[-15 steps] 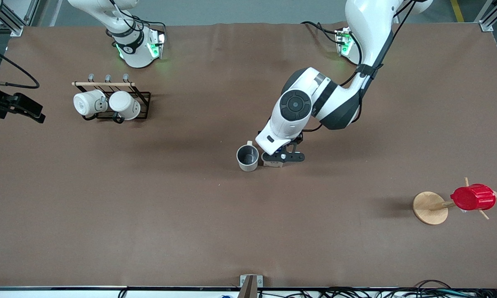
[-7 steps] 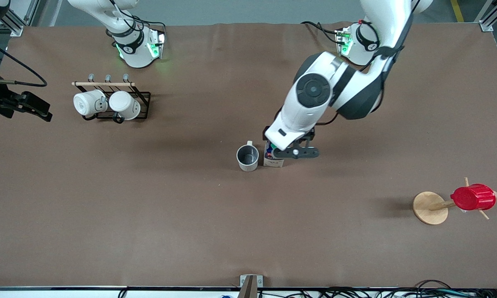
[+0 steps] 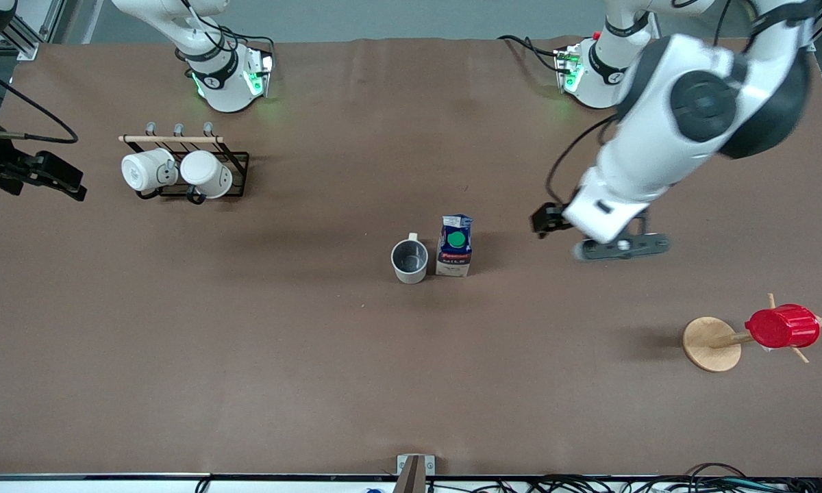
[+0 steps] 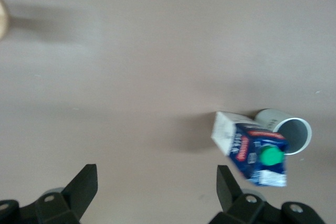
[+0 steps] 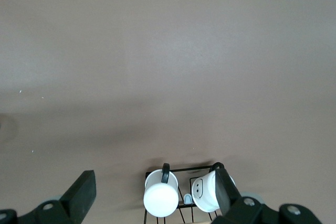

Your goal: Place cup and milk on table

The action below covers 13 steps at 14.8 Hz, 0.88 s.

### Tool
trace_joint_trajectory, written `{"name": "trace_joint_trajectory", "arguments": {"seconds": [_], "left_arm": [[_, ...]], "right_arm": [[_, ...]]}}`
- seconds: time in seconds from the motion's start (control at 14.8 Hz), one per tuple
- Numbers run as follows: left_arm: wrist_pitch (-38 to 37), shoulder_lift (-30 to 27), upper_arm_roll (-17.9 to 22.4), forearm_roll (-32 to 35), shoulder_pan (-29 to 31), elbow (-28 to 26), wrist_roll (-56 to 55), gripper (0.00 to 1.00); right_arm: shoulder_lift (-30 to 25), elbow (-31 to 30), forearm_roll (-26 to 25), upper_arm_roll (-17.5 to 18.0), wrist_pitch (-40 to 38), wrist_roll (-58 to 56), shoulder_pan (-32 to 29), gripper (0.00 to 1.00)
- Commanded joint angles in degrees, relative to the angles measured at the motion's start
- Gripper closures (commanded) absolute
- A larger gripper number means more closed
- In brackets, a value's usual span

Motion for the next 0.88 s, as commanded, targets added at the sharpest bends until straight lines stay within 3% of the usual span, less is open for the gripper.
{"name": "trace_joint_trajectory", "arguments": {"seconds": [0.0,0.34,0.54,0.81], "left_arm": [[-0.7,-5.9,-0.4,-0.4,4.7,-5.2,6.0,0.00],[-1.0,-11.8,-0.3,-0.2,11.8,-8.6,13.1,0.00],[-1.0,-12.1,-0.1,-0.2,13.4,-7.7,14.8,0.00],[-1.0,-11.2,0.3,0.6,14.7,-5.2,17.2,0.00]], "right_arm": [[-1.3,-1.2,0.8,0.0,-0.1,0.1,-0.1,0.00],[-1.2,-1.2,0.8,0.0,0.0,-0.3,0.0,0.00],[-1.2,-1.2,3.7,-0.5,0.4,-0.8,-0.2,0.00],[-1.3,-1.1,3.2,-0.5,-0.2,-0.9,-0.2,0.00]]}}
